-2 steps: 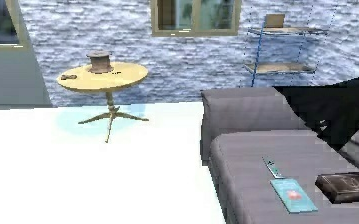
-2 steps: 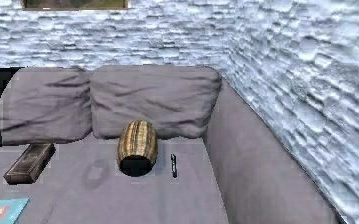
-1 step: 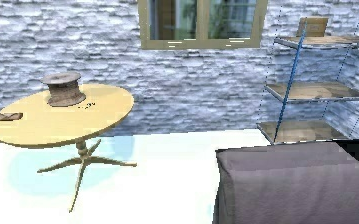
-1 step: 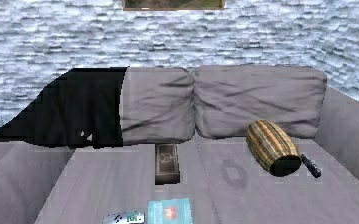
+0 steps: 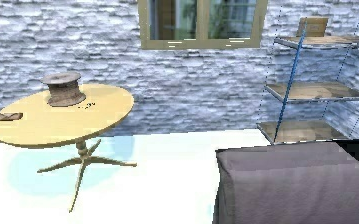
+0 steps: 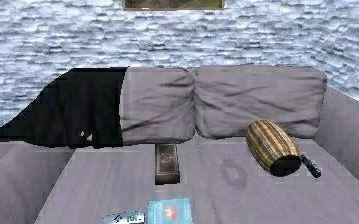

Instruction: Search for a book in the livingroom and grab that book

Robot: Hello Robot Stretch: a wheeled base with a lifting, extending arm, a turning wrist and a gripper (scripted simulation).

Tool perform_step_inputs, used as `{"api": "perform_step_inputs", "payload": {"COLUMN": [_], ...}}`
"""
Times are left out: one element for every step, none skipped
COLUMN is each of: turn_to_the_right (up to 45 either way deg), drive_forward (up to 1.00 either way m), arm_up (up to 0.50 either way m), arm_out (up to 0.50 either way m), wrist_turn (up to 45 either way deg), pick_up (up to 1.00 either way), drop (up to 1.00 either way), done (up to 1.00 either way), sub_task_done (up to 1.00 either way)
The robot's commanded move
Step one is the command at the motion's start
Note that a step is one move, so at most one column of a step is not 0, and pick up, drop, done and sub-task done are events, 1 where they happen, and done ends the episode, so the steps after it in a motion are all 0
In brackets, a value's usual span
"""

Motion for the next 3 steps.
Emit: {"api": "perform_step_inputs", "payload": {"turn_to_the_right": [0.0,0.0,0.0], "drive_forward": [0.0,0.0,0.0], "arm_up": [0.02,0.0,0.0], "arm_out": [0.0,0.26,0.0], "wrist_turn": [0.0,0.0,45.0], "pick_up": [0.0,0.0,0.0], "drop": [0.0,0.0,0.0], "done": [0.0,0.0,0.0], "sub_task_done": [0.0,0.0,0.0]}}
